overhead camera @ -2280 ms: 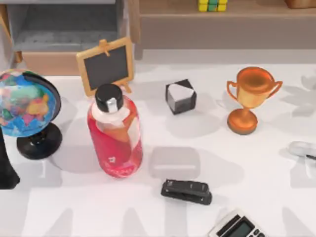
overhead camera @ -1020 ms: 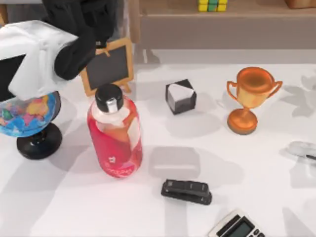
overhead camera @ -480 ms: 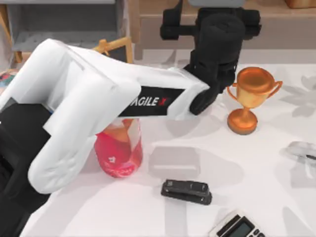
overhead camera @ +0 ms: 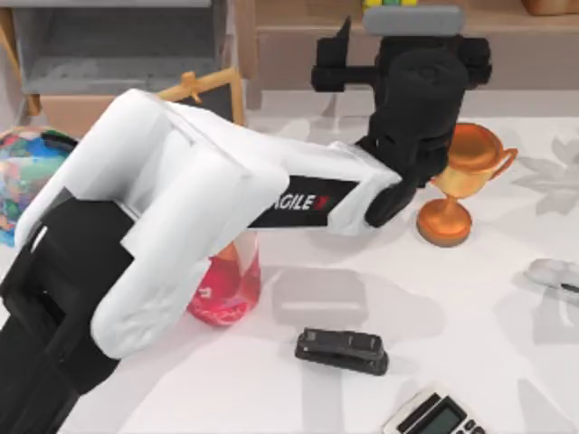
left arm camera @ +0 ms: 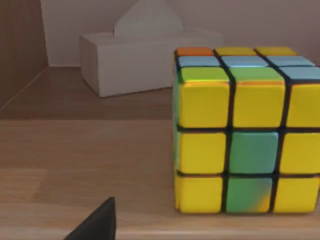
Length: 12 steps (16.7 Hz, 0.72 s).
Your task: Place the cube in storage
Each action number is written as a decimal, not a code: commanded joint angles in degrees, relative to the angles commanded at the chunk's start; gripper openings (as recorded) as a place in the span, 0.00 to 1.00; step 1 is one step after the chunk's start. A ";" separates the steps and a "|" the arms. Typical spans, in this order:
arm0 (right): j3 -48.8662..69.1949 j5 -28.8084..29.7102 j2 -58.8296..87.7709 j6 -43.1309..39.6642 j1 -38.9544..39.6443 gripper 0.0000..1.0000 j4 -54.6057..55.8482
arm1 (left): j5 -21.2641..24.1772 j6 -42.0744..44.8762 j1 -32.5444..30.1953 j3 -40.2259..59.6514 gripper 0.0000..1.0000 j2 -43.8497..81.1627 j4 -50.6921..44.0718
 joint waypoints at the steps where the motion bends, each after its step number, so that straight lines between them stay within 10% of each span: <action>1: 0.00 0.00 0.00 0.00 0.00 1.00 0.00 | 0.00 -0.02 -0.01 0.04 1.00 0.04 0.04; 12: 0.00 0.00 0.00 0.00 0.00 1.00 0.00 | 3.46 0.12 3.37 17.52 1.00 8.22 -8.32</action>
